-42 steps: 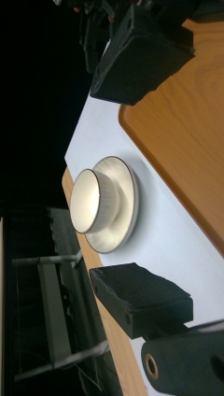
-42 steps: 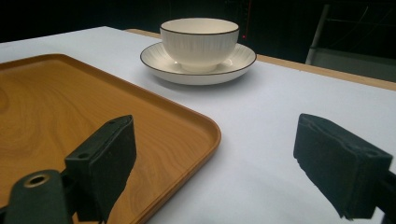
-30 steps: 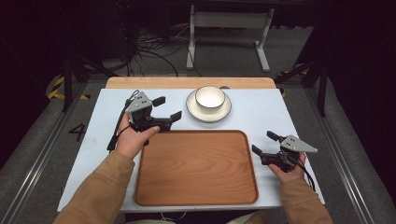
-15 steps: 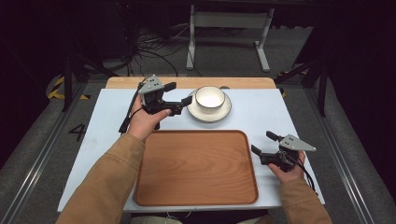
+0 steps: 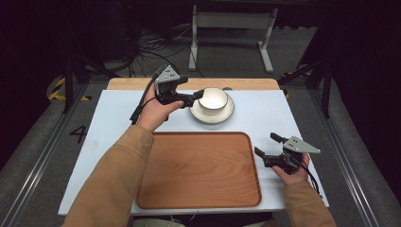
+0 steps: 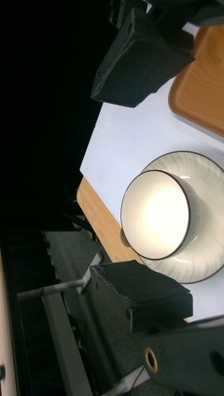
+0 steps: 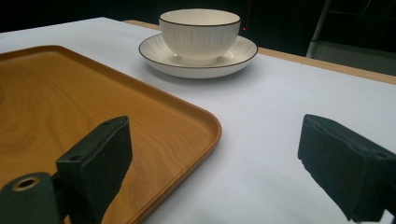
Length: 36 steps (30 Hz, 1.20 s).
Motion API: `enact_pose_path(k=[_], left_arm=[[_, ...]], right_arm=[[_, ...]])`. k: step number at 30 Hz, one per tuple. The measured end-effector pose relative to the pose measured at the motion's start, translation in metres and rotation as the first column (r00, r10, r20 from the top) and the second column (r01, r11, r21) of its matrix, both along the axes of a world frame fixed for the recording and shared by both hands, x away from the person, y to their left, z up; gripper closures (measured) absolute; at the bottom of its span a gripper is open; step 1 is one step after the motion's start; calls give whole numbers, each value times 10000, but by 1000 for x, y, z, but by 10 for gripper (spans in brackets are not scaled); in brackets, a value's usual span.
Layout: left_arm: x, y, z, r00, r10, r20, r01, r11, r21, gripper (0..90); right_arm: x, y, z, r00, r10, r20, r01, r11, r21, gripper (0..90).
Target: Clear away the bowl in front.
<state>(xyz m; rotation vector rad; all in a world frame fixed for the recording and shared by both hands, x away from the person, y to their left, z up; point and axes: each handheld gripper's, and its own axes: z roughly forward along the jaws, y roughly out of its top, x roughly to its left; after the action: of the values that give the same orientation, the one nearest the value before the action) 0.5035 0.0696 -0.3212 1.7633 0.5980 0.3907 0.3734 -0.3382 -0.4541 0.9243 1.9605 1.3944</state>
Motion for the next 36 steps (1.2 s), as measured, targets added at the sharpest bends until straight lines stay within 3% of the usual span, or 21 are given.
enact_pose_path(k=[8, 10, 13, 16, 17, 20, 25, 27, 29, 36], left_arm=[[14, -11, 4, 9984, -254, -497, 233, 9988, -429, 160], [17, -12, 1, 9939, -538, -966, 468, 9963, -725, 258], [20, -17, -3, 9944, -388, -981, 380, 9992, -105, 218], [23, -20, -5, 9934, -295, -1108, 340, 9987, 390, 254], [24, -21, -5, 9899, -377, -1369, 473, 9966, 670, 278], [28, -24, -8, 9847, -561, -1652, 777, 9888, 1273, 336], [33, -33, -16, 9849, -875, -1497, 1161, 9740, 1943, 315], [36, -37, -19, 9856, -979, -1380, 1291, 9624, 2391, 317], [38, -43, -22, 9833, -1109, -1442, 1439, 9592, 2435, 310], [43, -58, -32, 9870, -989, -1269, 1311, 9517, 2778, 293]], right_arm=[[0, -1, 0, 10000, 31, 3, -31, 10000, 50, 96], [0, -1, 0, 10000, -8, -22, 8, 10000, 91, 93], [0, -1, 0, 10000, 6, -12, -6, 9999, 115, 88], [0, -1, 0, 10000, 10, 11, -10, 9999, 119, 82], [0, -1, 0, 10000, 13, 18, -13, 9999, 129, 80], [0, -1, 0, 10000, -20, -34, 21, 9999, 155, 79], [0, 0, 0, 10000, -13, -39, 13, 10000, 44, 80], [1, 0, 0, 10000, -13, -58, 13, 10000, 51, 80], [1, 0, 0, 10000, -23, -50, 23, 10000, 32, 81], [1, 0, 0, 10000, -39, -54, 39, 10000, 68, 102]])
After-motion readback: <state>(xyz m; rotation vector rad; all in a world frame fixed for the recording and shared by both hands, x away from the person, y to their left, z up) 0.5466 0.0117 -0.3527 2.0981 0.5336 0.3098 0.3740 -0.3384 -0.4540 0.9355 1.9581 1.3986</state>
